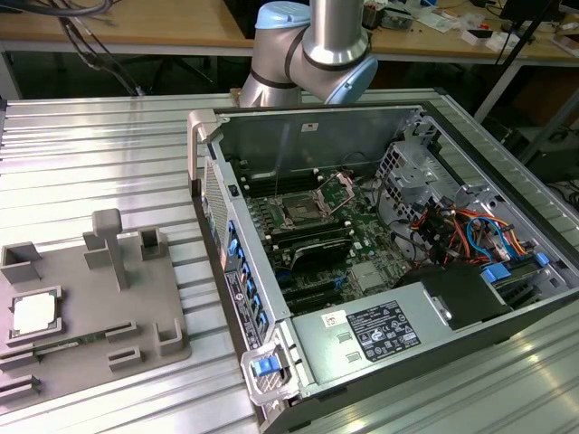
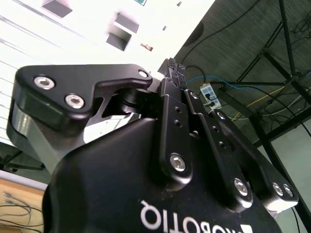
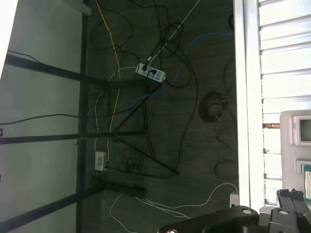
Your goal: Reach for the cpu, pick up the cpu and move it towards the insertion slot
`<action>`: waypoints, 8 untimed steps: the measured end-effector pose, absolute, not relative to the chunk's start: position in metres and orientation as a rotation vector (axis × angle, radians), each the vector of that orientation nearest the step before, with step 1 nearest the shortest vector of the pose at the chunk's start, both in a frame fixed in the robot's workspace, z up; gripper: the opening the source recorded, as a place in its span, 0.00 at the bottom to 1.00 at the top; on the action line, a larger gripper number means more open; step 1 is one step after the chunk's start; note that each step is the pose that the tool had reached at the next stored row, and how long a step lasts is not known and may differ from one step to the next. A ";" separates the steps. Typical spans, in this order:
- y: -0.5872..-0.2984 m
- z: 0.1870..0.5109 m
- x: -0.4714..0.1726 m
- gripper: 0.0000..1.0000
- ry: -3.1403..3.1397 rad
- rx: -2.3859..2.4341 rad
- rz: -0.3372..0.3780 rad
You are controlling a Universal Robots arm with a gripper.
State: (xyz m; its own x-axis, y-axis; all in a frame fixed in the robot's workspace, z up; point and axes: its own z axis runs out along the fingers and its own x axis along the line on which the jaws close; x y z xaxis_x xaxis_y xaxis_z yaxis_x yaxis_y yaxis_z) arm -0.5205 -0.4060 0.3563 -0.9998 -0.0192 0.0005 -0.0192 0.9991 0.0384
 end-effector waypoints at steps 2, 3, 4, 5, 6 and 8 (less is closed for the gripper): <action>-0.406 0.355 -0.516 0.11 -3.140 0.030 -0.060; -0.406 0.355 -0.512 0.11 -3.140 0.030 -0.060; -0.406 0.354 -0.509 0.11 -3.140 0.030 -0.060; -0.406 0.353 -0.504 0.11 -3.140 0.030 -0.059; -0.406 0.351 -0.500 0.11 -3.140 0.030 -0.058; -0.406 0.350 -0.499 0.11 -3.140 0.030 -0.057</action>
State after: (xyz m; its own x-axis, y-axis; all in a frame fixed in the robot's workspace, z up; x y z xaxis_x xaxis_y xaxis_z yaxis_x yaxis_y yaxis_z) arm -0.4985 -0.4060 0.3502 -0.9998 -0.0190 0.0008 -0.0190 0.9992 0.0364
